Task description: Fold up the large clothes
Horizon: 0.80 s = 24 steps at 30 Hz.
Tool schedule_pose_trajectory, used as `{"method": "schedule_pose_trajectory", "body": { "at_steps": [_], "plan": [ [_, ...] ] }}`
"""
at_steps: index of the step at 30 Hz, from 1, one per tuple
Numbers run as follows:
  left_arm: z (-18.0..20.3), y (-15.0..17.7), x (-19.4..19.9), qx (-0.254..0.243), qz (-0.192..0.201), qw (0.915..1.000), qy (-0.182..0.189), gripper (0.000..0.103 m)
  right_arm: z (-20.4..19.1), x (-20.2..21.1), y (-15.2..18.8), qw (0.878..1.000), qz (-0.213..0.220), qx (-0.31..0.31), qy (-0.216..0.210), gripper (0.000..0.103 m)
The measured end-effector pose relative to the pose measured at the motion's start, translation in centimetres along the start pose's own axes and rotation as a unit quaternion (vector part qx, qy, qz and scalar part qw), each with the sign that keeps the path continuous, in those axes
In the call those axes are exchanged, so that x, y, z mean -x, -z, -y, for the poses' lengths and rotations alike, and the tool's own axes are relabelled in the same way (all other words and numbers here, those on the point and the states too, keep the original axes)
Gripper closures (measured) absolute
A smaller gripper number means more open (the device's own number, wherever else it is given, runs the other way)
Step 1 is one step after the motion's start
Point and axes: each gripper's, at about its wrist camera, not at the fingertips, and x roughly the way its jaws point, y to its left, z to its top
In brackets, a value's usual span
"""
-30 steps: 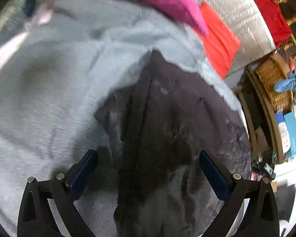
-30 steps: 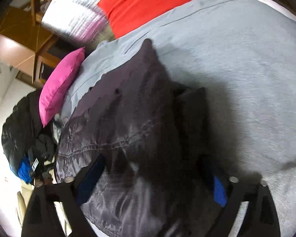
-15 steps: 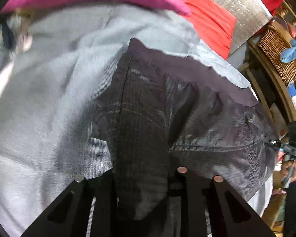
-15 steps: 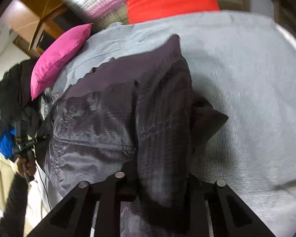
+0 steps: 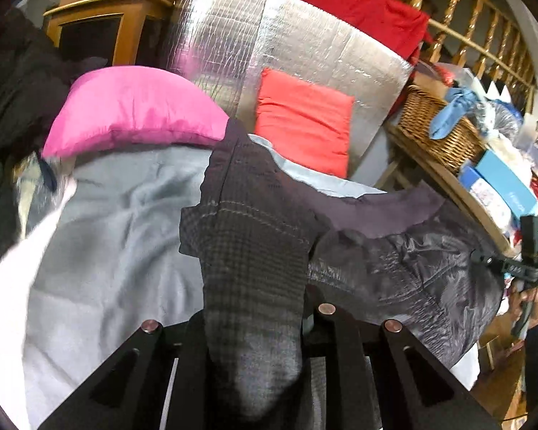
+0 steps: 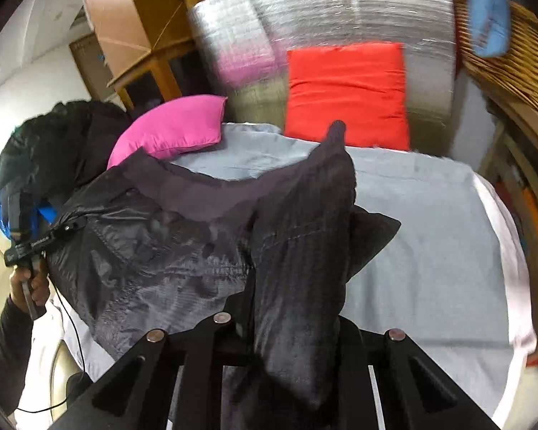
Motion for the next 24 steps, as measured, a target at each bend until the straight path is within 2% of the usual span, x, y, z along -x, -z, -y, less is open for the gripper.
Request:
{"method": "schedule_pose_trajectory", "body": {
  "at_steps": [2, 4, 5, 6, 7, 8, 9, 10, 12, 15, 17, 21, 24],
  "plan": [
    [-0.2, 2.8, -0.9, 0.011, -0.014, 0.9999, 0.0, 0.083, 1.6, 0.4, 3.0, 1.0, 0.002, -0.023, -0.006, 0.085],
    [-1.0, 6.6, -4.1, 0.029, -0.059, 0.9977, -0.016, 0.078, 3.6, -0.5, 6.4, 0.998, -0.004, -0.065, -0.014, 0.082],
    [-1.6, 8.3, -6.2, 0.04, -0.095, 0.9939, -0.039, 0.069, 4.8, -1.9, 9.0, 0.996, -0.016, -0.087, -0.017, 0.079],
    [-2.2, 9.9, -8.3, 0.046, -0.139, 0.9858, -0.083, 0.064, 5.9, -3.2, 11.1, 0.994, -0.03, -0.105, -0.021, 0.075],
    [-2.8, 11.2, -9.6, 0.044, -0.166, 0.9782, -0.117, 0.04, 6.8, -4.4, 12.6, 0.991, -0.052, -0.123, -0.015, 0.06],
    [-3.1, 11.5, -9.2, 0.048, -0.145, 0.9815, -0.116, 0.037, 7.7, -5.9, 14.5, 0.986, -0.081, -0.144, 0.012, 0.051],
    [-3.2, 11.4, -8.5, 0.052, -0.132, 0.9833, -0.113, 0.037, 8.4, -6.4, 16.1, 0.983, -0.084, -0.163, 0.025, 0.044],
    [-3.2, 10.9, -7.7, 0.055, -0.132, 0.9827, -0.117, 0.038, 8.7, -5.6, 17.0, 0.982, -0.062, -0.18, 0.017, 0.043],
    [-2.9, 9.4, -5.4, 0.038, -0.113, 0.9854, -0.121, 0.037, 8.9, -3.9, 17.1, 0.981, -0.039, -0.189, 0.015, 0.038],
    [-2.3, 7.5, -2.1, 0.007, -0.058, 0.9841, -0.168, 0.032, 9.6, -0.3, 15.8, 0.983, -0.006, -0.175, 0.059, 0.036],
    [-1.9, 6.1, -1.3, -0.003, -0.035, 0.9866, -0.159, 0.026, 9.8, 1.1, 14.6, 0.985, 0.011, -0.163, 0.063, 0.036],
    [-0.4, 4.8, -4.5, -0.058, -0.063, 0.9883, -0.126, 0.024, 9.4, -1.4, 10.2, 0.993, -0.03, -0.098, 0.05, 0.035],
    [-0.9, 3.0, -8.3, -0.058, -0.114, 0.9857, -0.109, 0.024, 9.4, -5.1, 7.6, 0.993, -0.065, -0.082, 0.058, 0.035]
  ]
}}
